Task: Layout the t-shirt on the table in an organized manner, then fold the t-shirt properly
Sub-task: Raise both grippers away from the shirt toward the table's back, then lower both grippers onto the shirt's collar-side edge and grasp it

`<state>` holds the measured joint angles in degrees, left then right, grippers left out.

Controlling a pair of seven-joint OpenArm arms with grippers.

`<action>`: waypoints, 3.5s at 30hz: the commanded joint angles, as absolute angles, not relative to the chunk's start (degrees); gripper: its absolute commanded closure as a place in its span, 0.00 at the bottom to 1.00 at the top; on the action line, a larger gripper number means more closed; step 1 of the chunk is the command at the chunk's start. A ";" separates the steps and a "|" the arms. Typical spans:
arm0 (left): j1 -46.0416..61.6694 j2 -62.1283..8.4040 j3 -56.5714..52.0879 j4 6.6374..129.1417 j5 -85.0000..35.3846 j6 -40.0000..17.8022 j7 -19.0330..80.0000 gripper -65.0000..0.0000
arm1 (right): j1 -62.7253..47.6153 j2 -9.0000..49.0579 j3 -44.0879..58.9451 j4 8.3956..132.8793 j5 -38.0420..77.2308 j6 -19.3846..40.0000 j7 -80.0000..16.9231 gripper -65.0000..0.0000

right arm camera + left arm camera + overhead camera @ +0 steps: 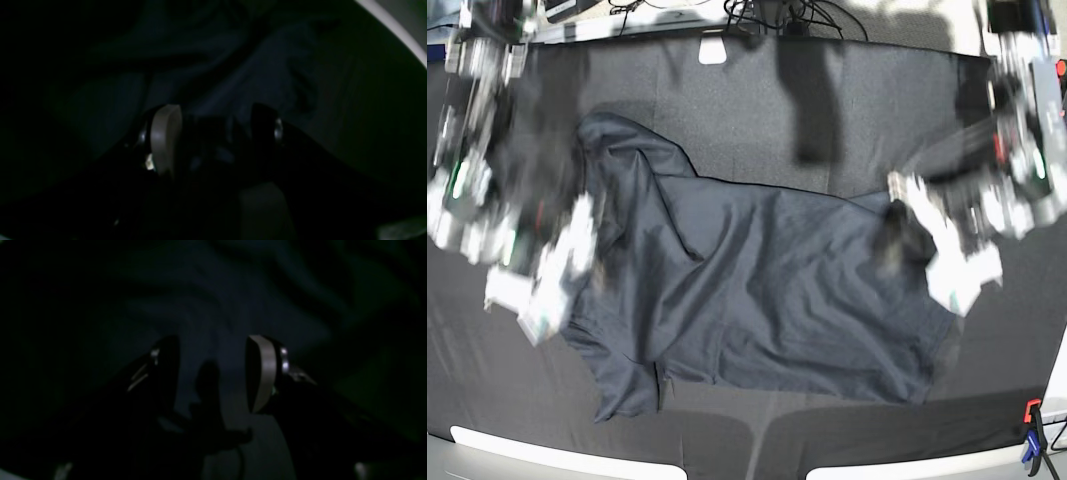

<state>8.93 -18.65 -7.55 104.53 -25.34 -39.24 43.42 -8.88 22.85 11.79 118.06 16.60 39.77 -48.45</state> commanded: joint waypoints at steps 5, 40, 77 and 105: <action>15.38 -19.20 -10.02 105.65 -22.81 -38.59 38.68 0.55 | -18.37 23.64 12.32 124.14 14.72 40.00 -46.57 0.50; 14.50 -19.20 -14.57 88.55 -0.21 -27.16 10.26 0.55 | -31.27 28.42 2.02 112.99 -0.97 27.94 -38.33 0.51; 15.99 -33.80 0.80 88.58 15.84 -23.33 3.33 0.62 | -31.44 31.90 -2.39 112.95 -2.48 24.86 -38.98 0.60; 0.40 -33.19 0.80 89.93 14.81 -23.31 2.94 1.00 | -12.05 31.90 -2.37 112.62 -0.84 18.65 -36.25 1.00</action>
